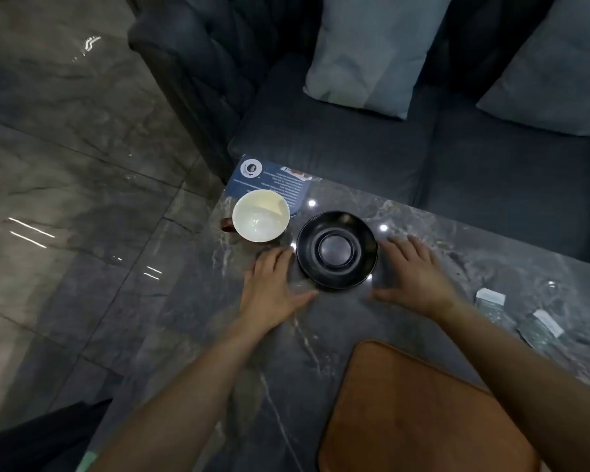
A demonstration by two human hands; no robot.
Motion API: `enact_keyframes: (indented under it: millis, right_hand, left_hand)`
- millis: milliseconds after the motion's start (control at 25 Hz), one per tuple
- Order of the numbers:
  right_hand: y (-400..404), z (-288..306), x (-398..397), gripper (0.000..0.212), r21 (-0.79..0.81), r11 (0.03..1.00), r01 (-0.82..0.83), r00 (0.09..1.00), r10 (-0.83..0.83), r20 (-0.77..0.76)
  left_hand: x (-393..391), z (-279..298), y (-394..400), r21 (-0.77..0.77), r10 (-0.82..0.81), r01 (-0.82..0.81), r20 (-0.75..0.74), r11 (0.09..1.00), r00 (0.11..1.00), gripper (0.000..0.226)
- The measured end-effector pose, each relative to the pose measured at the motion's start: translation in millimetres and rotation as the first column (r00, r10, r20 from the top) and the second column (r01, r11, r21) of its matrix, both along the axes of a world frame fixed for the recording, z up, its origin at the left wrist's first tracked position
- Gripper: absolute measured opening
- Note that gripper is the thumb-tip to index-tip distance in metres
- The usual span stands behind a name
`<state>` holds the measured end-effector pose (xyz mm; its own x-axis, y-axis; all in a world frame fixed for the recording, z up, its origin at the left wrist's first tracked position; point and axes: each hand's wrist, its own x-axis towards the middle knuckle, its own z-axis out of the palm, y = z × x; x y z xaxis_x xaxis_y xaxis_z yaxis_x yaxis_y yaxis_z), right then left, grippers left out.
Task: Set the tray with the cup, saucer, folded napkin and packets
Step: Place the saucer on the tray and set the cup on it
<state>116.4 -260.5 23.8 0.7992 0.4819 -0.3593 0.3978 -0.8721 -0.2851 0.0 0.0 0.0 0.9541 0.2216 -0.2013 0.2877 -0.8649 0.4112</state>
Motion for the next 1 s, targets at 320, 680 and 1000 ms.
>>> enact_keyframes:
  millis: [320,680,1000]
  right_hand:
    - [19,-23,36,0.14,-0.01,0.998,-0.07,0.993,0.068,-0.091]
    - [25,-28,33,0.145,0.069,0.997,0.039,0.982,-0.025,-0.189]
    - [25,-33,20,0.145,0.137,0.984,0.115,0.972,-0.084,-0.218]
  left_hand:
    - [16,-14,-8,0.01,0.027,-0.027,-0.029,1.0,0.999,0.123]
    - [19,-18,-22,-0.038,0.101,-0.103,-0.055,0.994,0.993,0.131]
    - [22,-14,-22,-0.125,0.121,-0.128,-0.06,0.984,0.991,0.133]
